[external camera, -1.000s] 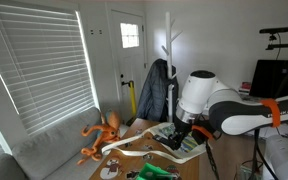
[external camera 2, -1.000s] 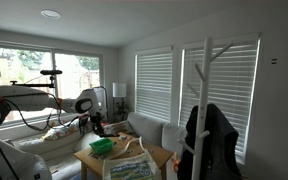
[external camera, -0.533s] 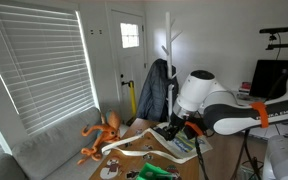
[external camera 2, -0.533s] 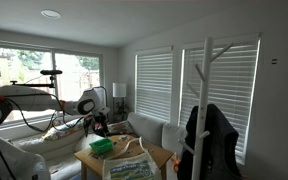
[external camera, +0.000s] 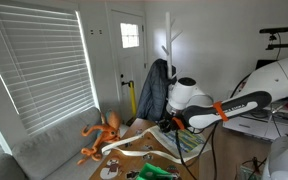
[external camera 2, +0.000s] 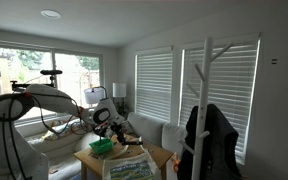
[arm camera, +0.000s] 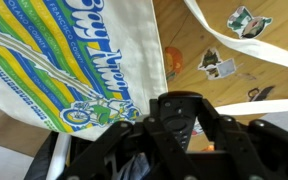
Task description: Remove the remote from the green lunchbox and put it on the table
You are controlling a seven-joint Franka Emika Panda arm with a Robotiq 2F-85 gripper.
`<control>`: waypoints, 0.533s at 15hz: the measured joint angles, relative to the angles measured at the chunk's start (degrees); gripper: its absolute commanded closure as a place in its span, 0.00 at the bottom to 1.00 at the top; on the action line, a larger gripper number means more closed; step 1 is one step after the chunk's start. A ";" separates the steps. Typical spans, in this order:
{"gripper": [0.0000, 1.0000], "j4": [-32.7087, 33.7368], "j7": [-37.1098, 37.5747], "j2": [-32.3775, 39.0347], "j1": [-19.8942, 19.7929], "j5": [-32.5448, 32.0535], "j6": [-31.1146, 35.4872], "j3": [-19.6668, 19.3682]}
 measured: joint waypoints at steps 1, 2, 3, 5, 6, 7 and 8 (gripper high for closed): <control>0.58 0.69 0.12 1.51 -0.04 0.00 0.14 -0.35; 0.58 1.31 0.32 2.51 -0.04 0.00 0.20 -0.46; 0.83 1.70 0.52 3.00 -0.03 0.00 0.21 -0.45; 0.83 1.95 1.94 3.11 0.02 -0.09 0.21 -0.47; 0.83 1.97 5.05 3.36 -0.01 -0.37 0.70 -0.47; 0.83 2.19 8.61 4.00 -0.08 -1.04 1.72 -0.47; 0.83 2.85 12.04 5.10 -0.25 -1.79 2.70 -0.46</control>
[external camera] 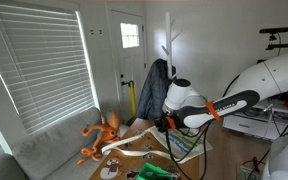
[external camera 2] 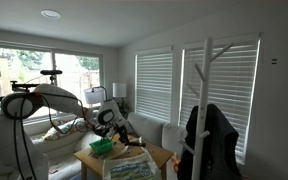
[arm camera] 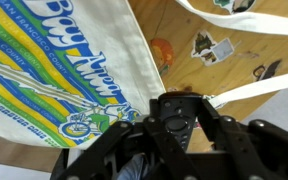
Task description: Remove the remote from the green lunchbox and put it on the table
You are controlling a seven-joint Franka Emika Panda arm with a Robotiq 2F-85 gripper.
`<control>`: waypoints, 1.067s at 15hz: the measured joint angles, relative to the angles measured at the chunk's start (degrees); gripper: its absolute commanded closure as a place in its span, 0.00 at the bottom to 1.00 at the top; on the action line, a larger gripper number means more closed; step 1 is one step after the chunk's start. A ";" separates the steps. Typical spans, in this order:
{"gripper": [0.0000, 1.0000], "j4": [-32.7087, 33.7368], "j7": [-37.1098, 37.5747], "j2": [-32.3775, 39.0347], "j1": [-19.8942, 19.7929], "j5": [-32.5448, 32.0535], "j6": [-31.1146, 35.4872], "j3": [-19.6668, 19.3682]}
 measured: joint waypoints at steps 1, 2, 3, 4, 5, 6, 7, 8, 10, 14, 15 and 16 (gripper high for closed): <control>0.83 1.11 3.44 1.55 -0.28 -0.64 0.89 -0.02; 0.83 2.53 6.64 3.29 -0.56 -1.31 1.44 -0.13; 0.83 4.18 9.85 5.12 -0.74 -2.25 1.92 -0.47; 0.83 5.98 13.06 7.08 -0.89 -3.38 2.38 -0.98; 0.83 7.88 16.31 9.05 -0.93 -4.51 2.57 -1.66; 0.58 9.81 19.20 10.99 -0.86 -5.14 2.56 -2.53; 0.58 11.66 21.73 12.81 -0.64 -5.29 2.39 -3.49; 0.58 13.15 23.29 14.31 -0.40 -5.36 2.28 -4.25; 0.58 14.84 24.48 16.09 -0.24 -5.37 2.10 -4.77; 0.83 15.16 29.33 16.50 1.54 -5.75 2.53 -6.54; 0.83 15.23 32.12 16.72 2.37 -5.74 3.08 -7.46; 0.83 15.41 34.94 17.12 3.14 -5.74 3.92 -8.32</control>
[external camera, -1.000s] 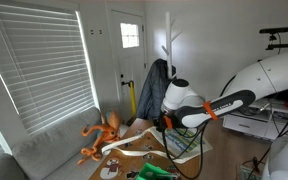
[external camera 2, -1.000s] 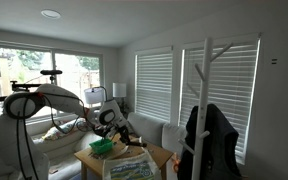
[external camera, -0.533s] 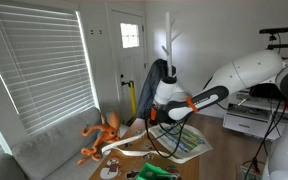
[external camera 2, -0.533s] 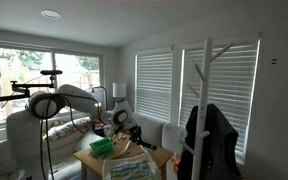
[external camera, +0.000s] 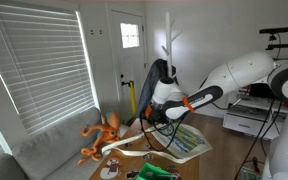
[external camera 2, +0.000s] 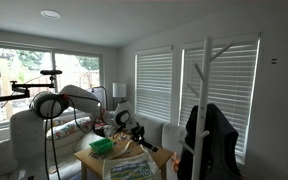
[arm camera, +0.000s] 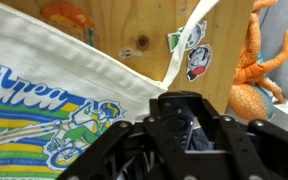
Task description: Remove the remote from the green lunchbox and put it on the table
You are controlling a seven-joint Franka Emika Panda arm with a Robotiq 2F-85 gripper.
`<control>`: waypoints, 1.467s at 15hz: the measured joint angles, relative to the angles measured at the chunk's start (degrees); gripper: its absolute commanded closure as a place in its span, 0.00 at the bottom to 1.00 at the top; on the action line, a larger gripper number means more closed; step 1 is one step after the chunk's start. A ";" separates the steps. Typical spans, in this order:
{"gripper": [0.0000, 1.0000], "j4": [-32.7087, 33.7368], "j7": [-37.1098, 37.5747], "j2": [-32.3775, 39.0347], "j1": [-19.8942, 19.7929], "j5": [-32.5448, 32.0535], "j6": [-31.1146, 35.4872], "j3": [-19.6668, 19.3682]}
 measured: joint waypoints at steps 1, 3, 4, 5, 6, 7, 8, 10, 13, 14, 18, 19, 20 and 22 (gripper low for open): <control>0.83 0.33 2.78 0.55 0.69 0.00 1.04 -0.69; 0.83 1.52 8.46 2.23 1.92 -0.11 3.61 -1.82; 0.83 2.46 11.22 3.42 2.53 -0.76 5.40 -2.44; 0.83 3.64 13.71 4.83 3.20 -2.14 6.97 -3.14; 0.83 4.95 16.22 6.24 3.35 -4.39 7.82 -3.43; 0.83 6.49 18.86 7.75 3.34 -7.45 7.96 -3.69; 0.83 7.96 20.68 9.24 3.35 -10.39 7.84 -4.05; 0.83 10.61 21.15 12.16 3.34 -14.79 6.38 -4.68; 0.83 13.72 16.34 15.98 6.38 -15.90 4.33 -8.07; 0.83 14.68 15.32 17.04 7.55 -16.26 3.80 -9.27; 0.83 17.35 11.44 20.54 11.27 -16.58 2.60 -12.53; 0.83 17.89 10.61 21.33 11.92 -16.58 2.33 -13.02; 0.83 18.40 9.94 22.09 12.48 -16.58 2.00 -13.43; 0.83 19.53 9.63 23.63 13.66 -16.58 1.32 -14.39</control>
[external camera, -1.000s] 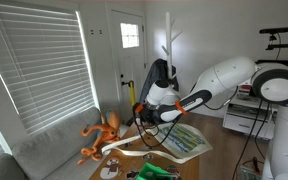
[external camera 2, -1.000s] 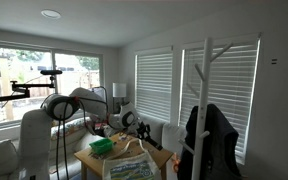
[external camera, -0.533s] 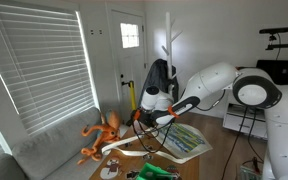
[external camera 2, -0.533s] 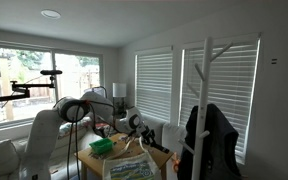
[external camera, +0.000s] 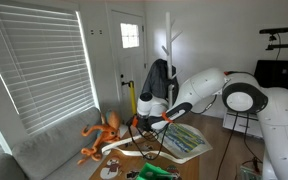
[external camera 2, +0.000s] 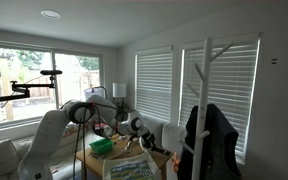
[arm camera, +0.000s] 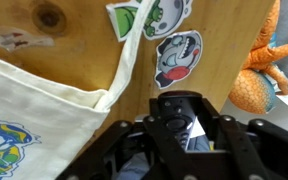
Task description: Remove the remote from the green lunchbox and put it on the table
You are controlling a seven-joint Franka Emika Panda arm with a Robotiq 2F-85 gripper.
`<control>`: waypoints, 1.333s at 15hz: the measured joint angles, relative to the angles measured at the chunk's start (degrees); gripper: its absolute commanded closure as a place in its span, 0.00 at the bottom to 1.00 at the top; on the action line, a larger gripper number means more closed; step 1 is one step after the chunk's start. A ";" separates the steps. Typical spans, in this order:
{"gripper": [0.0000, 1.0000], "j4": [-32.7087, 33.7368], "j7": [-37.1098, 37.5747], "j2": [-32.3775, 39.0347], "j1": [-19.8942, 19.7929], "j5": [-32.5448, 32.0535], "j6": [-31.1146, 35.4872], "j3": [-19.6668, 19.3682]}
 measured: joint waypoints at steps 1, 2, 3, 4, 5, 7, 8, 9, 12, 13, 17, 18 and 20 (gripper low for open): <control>0.83 0.64 -0.01 0.72 0.49 0.00 -0.34 -0.38; 0.83 1.27 -0.04 1.43 0.94 0.02 -0.71 -0.73; 0.83 1.87 -0.08 2.01 1.25 0.04 -1.17 -0.93; 0.49 2.46 -0.17 2.54 1.47 0.14 -1.76 -1.03; 0.32 2.94 -0.35 2.96 1.61 0.33 -2.31 -1.03; 0.19 3.93 -0.40 3.56 1.86 0.64 -3.49 -1.03; 0.11 4.42 -0.40 3.75 2.01 0.97 -4.28 -1.03; 0.05 4.82 -0.40 3.77 2.18 1.42 -5.00 -1.03; 0.00 5.58 -0.14 2.52 2.58 3.70 -5.30 -0.82; 0.01 5.07 -0.41 0.93 2.59 4.97 -4.13 -0.48; 0.00 -0.54 -2.75 -7.49 2.58 6.57 -0.21 0.62; 0.00 -1.52 -2.80 -8.37 2.58 6.58 -0.11 0.65; 0.00 -2.43 -2.81 -8.63 2.55 6.59 0.34 0.65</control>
